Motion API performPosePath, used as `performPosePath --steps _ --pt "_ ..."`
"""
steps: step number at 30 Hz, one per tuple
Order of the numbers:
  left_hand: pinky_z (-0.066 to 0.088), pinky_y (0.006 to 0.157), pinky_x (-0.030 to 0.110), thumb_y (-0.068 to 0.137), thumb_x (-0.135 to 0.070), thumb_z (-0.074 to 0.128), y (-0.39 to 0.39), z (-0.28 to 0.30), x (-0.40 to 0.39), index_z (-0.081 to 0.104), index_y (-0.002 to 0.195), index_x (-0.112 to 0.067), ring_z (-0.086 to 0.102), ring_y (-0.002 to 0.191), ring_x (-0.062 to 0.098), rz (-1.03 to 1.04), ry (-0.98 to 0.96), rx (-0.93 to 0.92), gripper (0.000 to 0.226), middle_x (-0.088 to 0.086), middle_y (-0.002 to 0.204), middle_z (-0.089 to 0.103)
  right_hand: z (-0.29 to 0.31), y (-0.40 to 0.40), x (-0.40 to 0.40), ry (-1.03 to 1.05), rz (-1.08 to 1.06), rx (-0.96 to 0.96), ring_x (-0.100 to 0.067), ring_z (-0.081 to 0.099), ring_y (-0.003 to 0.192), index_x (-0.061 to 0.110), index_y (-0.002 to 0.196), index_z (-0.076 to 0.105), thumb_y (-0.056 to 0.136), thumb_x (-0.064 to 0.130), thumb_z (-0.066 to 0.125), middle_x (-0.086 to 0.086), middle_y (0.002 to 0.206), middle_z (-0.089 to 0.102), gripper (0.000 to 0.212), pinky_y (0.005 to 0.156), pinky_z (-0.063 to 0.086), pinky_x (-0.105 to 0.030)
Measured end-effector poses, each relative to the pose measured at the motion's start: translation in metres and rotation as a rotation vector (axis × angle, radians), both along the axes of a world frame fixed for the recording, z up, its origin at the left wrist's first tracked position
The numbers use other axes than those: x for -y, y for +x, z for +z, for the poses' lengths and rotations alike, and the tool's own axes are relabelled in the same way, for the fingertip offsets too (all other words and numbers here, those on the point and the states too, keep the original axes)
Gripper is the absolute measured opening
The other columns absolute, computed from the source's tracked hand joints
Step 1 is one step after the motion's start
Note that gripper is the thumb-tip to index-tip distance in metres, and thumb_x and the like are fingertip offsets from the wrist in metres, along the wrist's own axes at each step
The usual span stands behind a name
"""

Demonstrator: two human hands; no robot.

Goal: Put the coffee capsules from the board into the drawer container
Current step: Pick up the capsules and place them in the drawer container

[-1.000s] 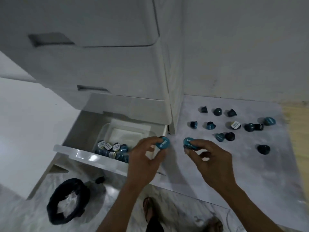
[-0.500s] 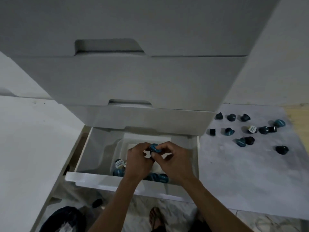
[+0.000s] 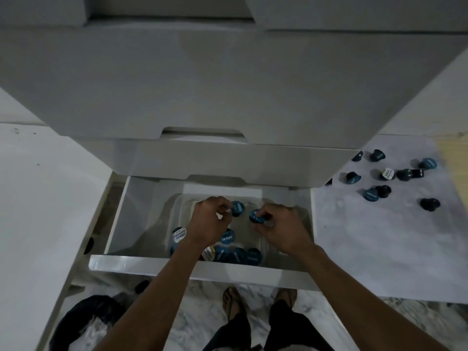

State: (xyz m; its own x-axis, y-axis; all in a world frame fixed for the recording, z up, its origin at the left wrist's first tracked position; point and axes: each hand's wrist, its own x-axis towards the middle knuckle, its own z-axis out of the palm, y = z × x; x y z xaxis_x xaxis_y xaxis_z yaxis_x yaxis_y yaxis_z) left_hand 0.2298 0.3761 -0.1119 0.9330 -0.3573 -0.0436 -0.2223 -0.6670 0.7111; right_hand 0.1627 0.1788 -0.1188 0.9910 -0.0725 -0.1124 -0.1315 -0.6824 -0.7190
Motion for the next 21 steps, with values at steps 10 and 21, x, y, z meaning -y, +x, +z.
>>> performPosePath --steps 10,21 --pt "0.053 0.088 0.036 0.080 -0.013 0.072 0.014 -0.031 0.017 0.064 0.117 -0.017 0.062 0.101 0.021 -0.169 0.242 -0.198 0.037 0.008 0.112 0.065 -0.010 0.009 -0.007 -0.311 0.216 -0.122 -0.023 0.057 0.101 0.022 0.107 0.065 0.082 0.029 0.066 -0.005 0.106 0.070 0.026 0.078 0.046 -0.031" --pt "0.052 0.076 0.036 0.088 -0.031 0.052 0.017 -0.019 0.043 0.063 0.104 -0.028 0.064 0.093 0.026 -0.358 0.377 -0.013 0.020 0.003 0.102 0.068 -0.007 0.002 -0.007 -0.224 0.196 -0.108 -0.021 0.059 0.098 0.018 0.102 0.066 0.084 0.022 0.068 -0.004 0.104 0.069 0.018 0.080 0.049 -0.030"
